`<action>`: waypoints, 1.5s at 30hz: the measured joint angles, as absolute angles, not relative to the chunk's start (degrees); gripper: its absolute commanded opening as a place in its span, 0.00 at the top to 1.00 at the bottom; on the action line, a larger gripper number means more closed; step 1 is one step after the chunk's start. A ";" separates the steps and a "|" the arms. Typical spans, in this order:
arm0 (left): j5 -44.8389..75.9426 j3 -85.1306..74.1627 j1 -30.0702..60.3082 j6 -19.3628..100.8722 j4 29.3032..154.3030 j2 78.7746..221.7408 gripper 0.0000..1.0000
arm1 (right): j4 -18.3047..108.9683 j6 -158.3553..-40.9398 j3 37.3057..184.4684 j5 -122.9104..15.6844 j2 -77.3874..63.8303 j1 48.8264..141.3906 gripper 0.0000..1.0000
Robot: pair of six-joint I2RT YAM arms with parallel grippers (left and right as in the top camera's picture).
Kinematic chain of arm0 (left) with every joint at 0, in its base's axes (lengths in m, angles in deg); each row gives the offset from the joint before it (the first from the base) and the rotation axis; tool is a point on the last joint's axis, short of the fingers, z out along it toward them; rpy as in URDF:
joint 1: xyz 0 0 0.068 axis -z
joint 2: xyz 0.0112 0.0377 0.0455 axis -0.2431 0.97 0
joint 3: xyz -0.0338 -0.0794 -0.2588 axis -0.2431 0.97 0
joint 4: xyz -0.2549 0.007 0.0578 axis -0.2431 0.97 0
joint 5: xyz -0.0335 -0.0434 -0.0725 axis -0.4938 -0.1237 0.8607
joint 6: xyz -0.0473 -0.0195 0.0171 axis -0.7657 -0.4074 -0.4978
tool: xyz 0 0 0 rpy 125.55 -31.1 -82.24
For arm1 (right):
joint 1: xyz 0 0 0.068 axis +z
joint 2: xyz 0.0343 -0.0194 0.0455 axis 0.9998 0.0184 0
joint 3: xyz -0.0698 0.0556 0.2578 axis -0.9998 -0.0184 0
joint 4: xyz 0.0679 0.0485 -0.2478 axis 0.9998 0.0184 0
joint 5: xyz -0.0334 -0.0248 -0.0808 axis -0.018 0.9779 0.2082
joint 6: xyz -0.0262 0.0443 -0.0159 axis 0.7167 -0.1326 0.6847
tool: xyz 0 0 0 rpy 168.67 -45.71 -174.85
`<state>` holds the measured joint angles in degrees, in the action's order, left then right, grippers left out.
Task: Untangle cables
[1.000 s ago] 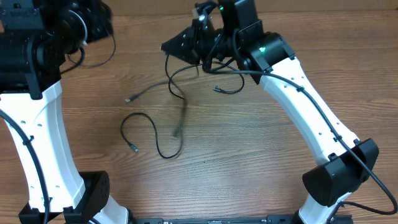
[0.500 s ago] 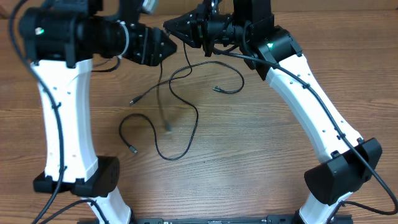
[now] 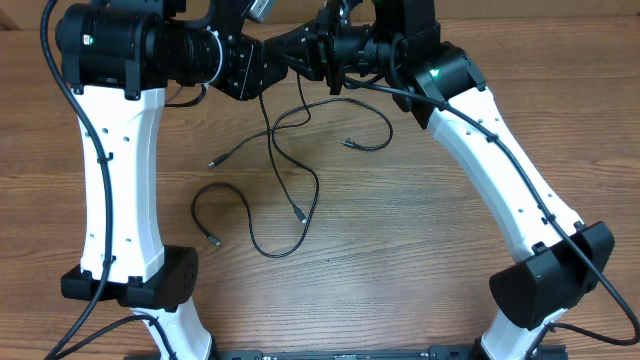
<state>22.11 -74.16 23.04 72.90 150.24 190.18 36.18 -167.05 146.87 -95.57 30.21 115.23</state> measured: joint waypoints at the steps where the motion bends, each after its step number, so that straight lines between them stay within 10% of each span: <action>1: 22.02 -74.16 23.04 72.90 150.04 190.18 0.74 | 36.56 -166.66 146.87 -95.55 30.21 115.23 0.96; 7: 21.63 -74.16 22.98 72.68 148.86 190.18 0.86 | 37.98 -165.22 146.87 -95.59 30.21 115.01 0.96; 16: 21.61 -74.16 22.98 72.70 149.95 190.18 0.70 | 37.82 -164.98 146.87 -95.76 30.21 115.01 0.96; 26: 20.54 -74.16 23.00 72.94 150.85 190.18 0.96 | 37.10 -164.98 146.87 -97.34 30.21 115.01 0.96; 33: 20.54 -74.16 23.00 72.87 150.74 190.18 0.96 | 37.10 -164.96 146.87 -97.29 30.21 115.03 0.96; 36: 21.04 -74.16 22.98 72.00 149.47 190.18 0.96 | 36.73 -163.82 146.87 -96.64 30.21 114.83 0.37; 39: 24.05 -74.16 22.19 70.29 145.32 190.18 0.96 | 36.91 -160.72 146.87 -95.96 30.21 114.55 0.00; 45: 29.65 -74.16 17.84 64.07 139.55 189.98 0.96 | 39.62 -154.90 146.87 -95.90 30.21 110.92 0.00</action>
<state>29.65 -74.16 17.84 64.07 139.55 189.98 39.62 -154.90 146.87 -95.90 30.21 110.92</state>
